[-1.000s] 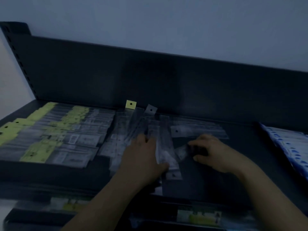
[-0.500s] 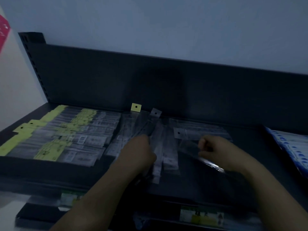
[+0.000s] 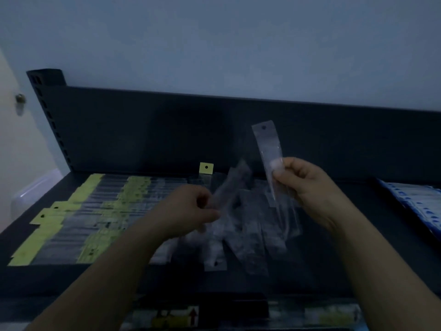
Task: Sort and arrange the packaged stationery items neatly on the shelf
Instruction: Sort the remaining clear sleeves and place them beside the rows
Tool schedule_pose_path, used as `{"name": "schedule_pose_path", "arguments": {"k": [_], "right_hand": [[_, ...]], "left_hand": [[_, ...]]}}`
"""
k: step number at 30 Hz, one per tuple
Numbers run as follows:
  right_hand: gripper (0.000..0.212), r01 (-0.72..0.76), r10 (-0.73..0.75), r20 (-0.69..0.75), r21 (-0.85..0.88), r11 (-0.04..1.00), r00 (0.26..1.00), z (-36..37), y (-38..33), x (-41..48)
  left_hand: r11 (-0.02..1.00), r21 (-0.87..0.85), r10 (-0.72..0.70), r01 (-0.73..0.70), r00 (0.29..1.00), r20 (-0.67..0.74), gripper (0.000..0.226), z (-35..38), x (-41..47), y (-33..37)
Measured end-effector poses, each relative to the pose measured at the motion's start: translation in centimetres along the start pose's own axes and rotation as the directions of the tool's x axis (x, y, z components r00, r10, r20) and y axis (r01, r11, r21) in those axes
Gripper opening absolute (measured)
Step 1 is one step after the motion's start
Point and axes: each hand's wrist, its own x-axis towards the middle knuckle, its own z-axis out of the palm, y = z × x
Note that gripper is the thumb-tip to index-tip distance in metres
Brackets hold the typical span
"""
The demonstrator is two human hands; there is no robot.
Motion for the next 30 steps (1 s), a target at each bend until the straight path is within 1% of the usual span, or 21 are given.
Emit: {"name": "schedule_pose_path", "arguments": {"k": [1, 3, 5, 6, 9, 12, 14, 15, 16, 17, 18, 19, 20, 21, 22, 23, 24, 26, 27, 28, 30], "right_hand": [[0.013, 0.03, -0.029, 0.011, -0.045, 0.999, 1.0, 0.7, -0.5, 0.0], [0.011, 0.06, -0.052, 0.064, -0.129, 0.99, 0.997, 2.2, -1.2, 0.1], [0.011, 0.039, -0.021, 0.113, -0.162, 0.986, 0.993, 3.6, -1.1, 0.1], [0.012, 0.014, 0.006, 0.122, -0.166, 0.986, 0.993, 3.9, -0.9, 0.0], [0.01, -0.061, 0.087, 0.152, -0.166, 0.984, 0.985, 4.4, -0.3, -0.8], [0.008, -0.085, 0.122, 0.192, -0.189, 0.978, 0.974, 5.3, 0.3, -1.9], [0.006, -0.104, 0.118, 0.126, -0.113, 0.988, 0.985, 6.2, 0.8, -2.5], [0.005, -0.118, 0.122, 0.063, -0.061, 0.991, 0.991, 6.5, 1.0, -2.8], [0.006, -0.138, 0.138, 0.002, -0.006, 0.99, 0.99, 6.7, 1.2, -3.1], [0.007, -0.161, 0.164, -0.042, 0.063, 0.985, 0.986, 6.9, 1.4, -3.5], [0.008, -0.181, 0.19, -0.062, 0.133, 0.974, 0.98, 7.2, 1.6, -3.8], [0.008, -0.195, 0.21, -0.066, 0.19, 0.962, 0.975, 7.6, 1.9, -4.1], [0.009, -0.205, 0.222, -0.055, 0.22, 0.954, 0.973, 8.3, 2.1, -4.5], [0.009, -0.214, 0.228, -0.04, 0.217, 0.953, 0.973, 9.0, 2.2, -4.8], [0.01, -0.222, 0.231, -0.026, 0.189, 0.957, 0.973, 9.7, 2.3, -5.0], [0.009, -0.223, 0.229, -0.023, 0.157, 0.962, 0.973, 10.3, 2.5, -5.0], [0.008, -0.213, 0.219, -0.035, 0.132, 0.968, 0.975, 10.5, 2.6, -5.0], [0.007, -0.187, 0.197, -0.097, 0.107, 0.977, 0.976, 10.2, 2.4, -4.7], [0.008, -0.191, 0.204, -0.114, 0.115, 0.975, 0.972, 9.9, 2.5, -4.5], [0.009, -0.208, 0.223, -0.1, 0.139, 0.968, 0.97, 9.7, 2.5, -4.3], [0.01, -0.249, 0.254, -0.009, 0.162, 0.955, 0.967, 10.1, 2.3, -4.0]], "left_hand": [[0.998, 0.061, 0.029, -0.032, 0.998, 0.055, 0.015, -0.7, 0.1, 0.1], [0.993, 0.095, 0.059, -0.074, 0.985, 0.161, 0.008, -1.8, 0.1, 0.2], [0.989, 0.112, 0.074, -0.1, 0.974, 0.216, 0.007, -2.5, 0.0, 0.1], [0.989, 0.105, 0.082, -0.106, 0.973, 0.217, 0.007, -3.0, 0.0, -0.2], [0.996, -0.036, 0.085, -0.082, 0.991, 0.101, 0.015, -4.4, -0.1, -1.5], [0.987, -0.117, 0.108, -0.109, 0.994, -0.014, 0.025, -5.4, -0.3, -2.5], [0.957, -0.258, 0.108, -0.132, 0.989, -0.105, 0.034, -5.6, -0.4, -2.8], [0.917, -0.373, 0.068, -0.14, 0.978, -0.199, 0.042, -5.7, -0.4, -3.1], [0.847, -0.512, -0.01, -0.144, 0.958, -0.286, 0.053, -5.6, -0.3, -3.6], [0.742, -0.654, -0.095, -0.147, 0.942, -0.321, 0.067, -5.3, -0.3, -4.0], [0.628, -0.768, -0.161, -0.125, 0.945, -0.286, 0.082, -4.7, -0.6, -4.2], [0.529, -0.845, -0.191, -0.071, 0.961, -0.2, 0.09, -3.7, -0.9, -4.4], [0.448, -0.894, -0.188, -0.007, 0.977, -0.102, 0.084, -2.5, -1.2, -4.4], [0.391, -0.919, -0.157, 0.04, 0.987, -0.023, 0.065, -1.3, -1.7, -4.1], [0.37, -0.927, -0.124, 0.063, 0.992, 0.018, 0.043, -0.2, -2.1, -3.7], [0.376, -0.924, -0.129, 0.073, 0.991, 0.026, 0.028, 0.4, -2.2, -3.4], [0.391, -0.917, -0.166, 0.078, 0.986, 0.013, 0.023, 0.6, -2.1, -3.2], [0.436, -0.892, -0.242, 0.122, 0.97, 0.014, 0.022, 0.4, -1.5, -3.5], [0.466, -0.87, -0.259, 0.162, 0.965, 0.041, 0.022, 0.2, -1.4, -3.6], [0.492, -0.846, -0.251, 0.204, 0.964, 0.086, 0.026, 0.2, -1.6, -3.7], [0.562, -0.793, -0.188, 0.235, 0.97, 0.155, 0.036, 0.6, -2.2, -3.9]]}}
